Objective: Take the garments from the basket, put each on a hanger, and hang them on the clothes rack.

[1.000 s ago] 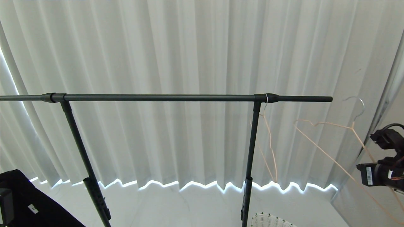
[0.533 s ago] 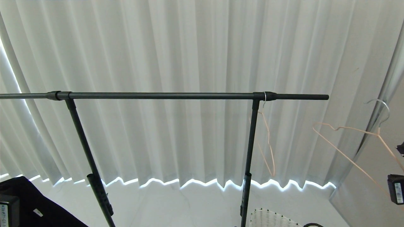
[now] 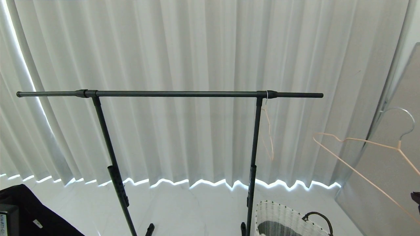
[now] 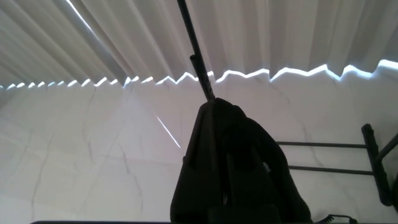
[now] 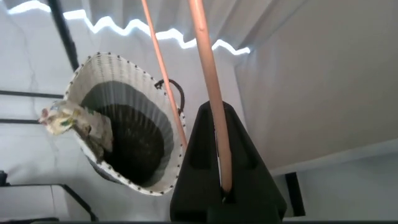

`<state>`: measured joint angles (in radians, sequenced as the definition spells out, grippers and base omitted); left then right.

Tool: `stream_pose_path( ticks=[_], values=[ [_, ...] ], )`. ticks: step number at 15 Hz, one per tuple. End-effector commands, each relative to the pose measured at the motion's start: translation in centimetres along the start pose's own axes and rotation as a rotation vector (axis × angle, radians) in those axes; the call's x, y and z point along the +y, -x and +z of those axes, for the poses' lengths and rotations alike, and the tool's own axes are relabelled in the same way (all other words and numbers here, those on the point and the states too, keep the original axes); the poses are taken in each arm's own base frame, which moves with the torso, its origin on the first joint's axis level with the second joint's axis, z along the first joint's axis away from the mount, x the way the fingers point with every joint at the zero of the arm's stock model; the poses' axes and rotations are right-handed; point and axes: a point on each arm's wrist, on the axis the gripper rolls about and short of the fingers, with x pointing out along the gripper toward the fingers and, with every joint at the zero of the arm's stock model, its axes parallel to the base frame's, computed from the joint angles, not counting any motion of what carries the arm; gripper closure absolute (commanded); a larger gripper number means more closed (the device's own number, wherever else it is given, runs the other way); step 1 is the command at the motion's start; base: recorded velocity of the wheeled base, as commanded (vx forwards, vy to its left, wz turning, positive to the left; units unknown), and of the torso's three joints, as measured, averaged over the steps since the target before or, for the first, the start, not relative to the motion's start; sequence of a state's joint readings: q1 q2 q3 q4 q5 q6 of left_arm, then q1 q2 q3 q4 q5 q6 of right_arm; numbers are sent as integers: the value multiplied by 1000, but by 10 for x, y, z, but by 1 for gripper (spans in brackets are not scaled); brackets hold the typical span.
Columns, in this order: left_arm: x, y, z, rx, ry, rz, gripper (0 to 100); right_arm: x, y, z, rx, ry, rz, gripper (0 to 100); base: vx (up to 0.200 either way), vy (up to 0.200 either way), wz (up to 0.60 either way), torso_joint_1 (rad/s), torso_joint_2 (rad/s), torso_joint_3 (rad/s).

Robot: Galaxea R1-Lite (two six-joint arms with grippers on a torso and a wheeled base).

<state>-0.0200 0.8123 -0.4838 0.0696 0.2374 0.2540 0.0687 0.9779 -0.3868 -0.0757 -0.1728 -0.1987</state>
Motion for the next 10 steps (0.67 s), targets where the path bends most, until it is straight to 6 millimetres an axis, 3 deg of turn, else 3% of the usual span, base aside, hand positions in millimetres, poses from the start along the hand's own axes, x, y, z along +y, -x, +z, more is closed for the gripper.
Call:
stream_pose_path(
  ticks=[1, 3, 7, 10],
  values=[
    [0, 1, 0, -5, 1, 2, 100, -1, 10, -1, -41, -1, 3, 100, 0, 0, 0, 0, 0, 0],
    [1, 1, 2, -22, 2, 8, 100, 2, 19, 0, -99, 5, 54, 100, 0, 0, 0, 0, 0, 0],
    [1, 1, 4, -31, 1, 10, 100, 12, 42, -5, -216, 78, 246, 100, 0, 200, 0, 10, 4, 4],
    [1, 1, 4, -32, 1, 9, 100, 16, 45, -4, -231, 105, 303, 100, 0, 200, 0, 9, 5, 2]
  ],
)
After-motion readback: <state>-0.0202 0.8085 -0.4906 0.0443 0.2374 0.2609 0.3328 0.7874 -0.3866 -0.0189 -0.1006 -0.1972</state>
